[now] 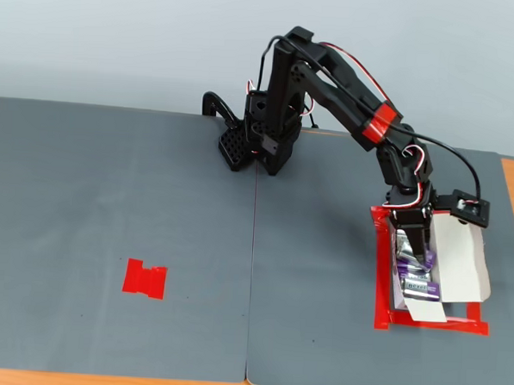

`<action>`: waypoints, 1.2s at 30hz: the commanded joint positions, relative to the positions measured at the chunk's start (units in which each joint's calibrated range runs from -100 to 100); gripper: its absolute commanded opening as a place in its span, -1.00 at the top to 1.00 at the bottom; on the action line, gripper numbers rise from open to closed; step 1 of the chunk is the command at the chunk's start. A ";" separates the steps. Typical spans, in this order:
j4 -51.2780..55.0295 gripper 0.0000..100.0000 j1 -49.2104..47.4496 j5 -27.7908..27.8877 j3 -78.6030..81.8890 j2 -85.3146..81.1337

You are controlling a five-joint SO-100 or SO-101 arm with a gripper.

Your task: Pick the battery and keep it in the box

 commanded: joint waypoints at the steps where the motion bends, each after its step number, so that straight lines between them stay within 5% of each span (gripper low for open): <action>1: 0.03 0.61 1.65 -0.06 -3.40 -5.96; 9: 5.32 0.62 6.57 -0.22 -1.59 -14.78; 16: 14.87 0.97 11.50 -3.65 0.85 -25.63; 36: 18.34 0.96 39.55 -8.55 12.61 -56.49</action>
